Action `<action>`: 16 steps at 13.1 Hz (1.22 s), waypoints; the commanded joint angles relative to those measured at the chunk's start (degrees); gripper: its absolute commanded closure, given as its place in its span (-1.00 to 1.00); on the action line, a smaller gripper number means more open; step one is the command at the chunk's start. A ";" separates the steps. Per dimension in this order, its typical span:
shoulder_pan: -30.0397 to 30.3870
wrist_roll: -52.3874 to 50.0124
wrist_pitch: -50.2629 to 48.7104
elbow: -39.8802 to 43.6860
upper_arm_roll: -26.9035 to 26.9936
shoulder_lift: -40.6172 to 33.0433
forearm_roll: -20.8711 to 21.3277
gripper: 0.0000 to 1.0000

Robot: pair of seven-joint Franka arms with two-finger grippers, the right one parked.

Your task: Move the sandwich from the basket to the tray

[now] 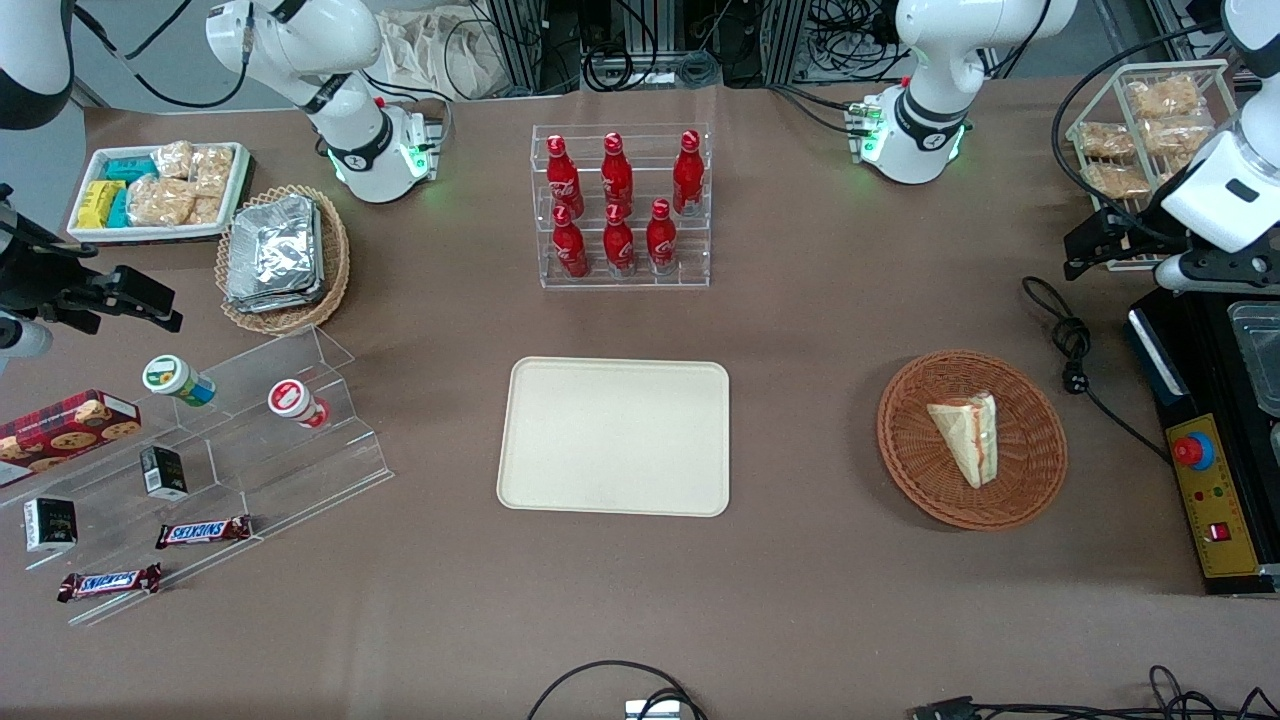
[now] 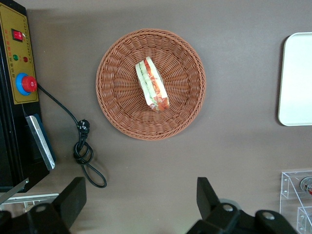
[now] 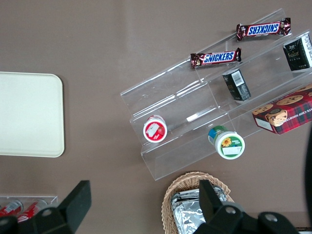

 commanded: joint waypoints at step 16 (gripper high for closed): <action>-0.14 -14.99 1.27 -1.65 0.50 2.72 0.92 -0.99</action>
